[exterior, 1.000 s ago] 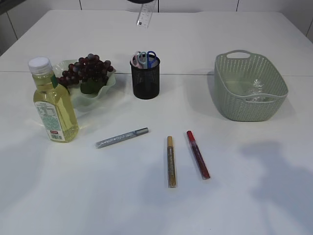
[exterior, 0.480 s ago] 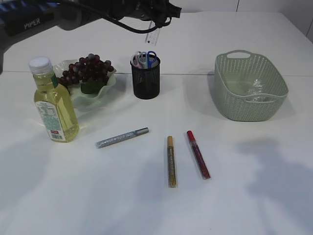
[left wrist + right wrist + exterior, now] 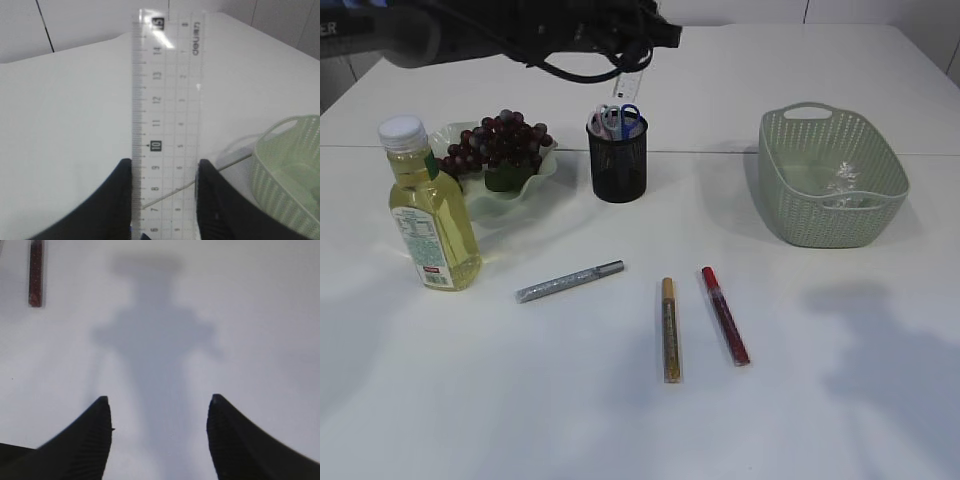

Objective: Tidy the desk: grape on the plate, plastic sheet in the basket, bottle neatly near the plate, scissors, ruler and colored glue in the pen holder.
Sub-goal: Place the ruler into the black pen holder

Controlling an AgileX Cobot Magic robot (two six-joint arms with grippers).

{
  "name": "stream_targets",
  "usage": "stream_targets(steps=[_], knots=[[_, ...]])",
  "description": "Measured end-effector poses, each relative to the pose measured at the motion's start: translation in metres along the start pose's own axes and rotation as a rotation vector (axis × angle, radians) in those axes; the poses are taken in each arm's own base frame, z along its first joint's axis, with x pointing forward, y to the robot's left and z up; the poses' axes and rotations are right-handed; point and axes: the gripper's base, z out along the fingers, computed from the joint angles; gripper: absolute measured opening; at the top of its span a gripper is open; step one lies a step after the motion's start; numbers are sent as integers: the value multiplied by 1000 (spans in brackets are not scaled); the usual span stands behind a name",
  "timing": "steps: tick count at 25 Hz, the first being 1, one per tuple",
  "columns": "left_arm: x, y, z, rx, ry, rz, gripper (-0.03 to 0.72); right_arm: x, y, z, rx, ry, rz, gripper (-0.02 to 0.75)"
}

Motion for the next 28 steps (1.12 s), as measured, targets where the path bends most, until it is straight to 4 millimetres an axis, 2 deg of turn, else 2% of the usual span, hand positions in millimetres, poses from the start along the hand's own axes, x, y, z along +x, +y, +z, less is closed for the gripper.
stream_targets(steps=[4, 6, 9, 16, 28], knots=[[15, 1, -13, 57, -118, -12, 273, 2, 0, 3, 0, 9, 0, 475], [30, 3, -16, 82, -188, -42, 273, 2, 1, 4, 0, 12, -1, 475], [45, 14, -19, 80, -251, -90, 273, 2, 1, 4, -1, 4, 2, 475], [48, 22, -17, 87, -355, -101, 273, 0, 1, 4, -2, -14, 1, 475], [65, 37, -4, 71, -394, -90, 274, -3, 1, 4, -5, -52, 0, 475]])
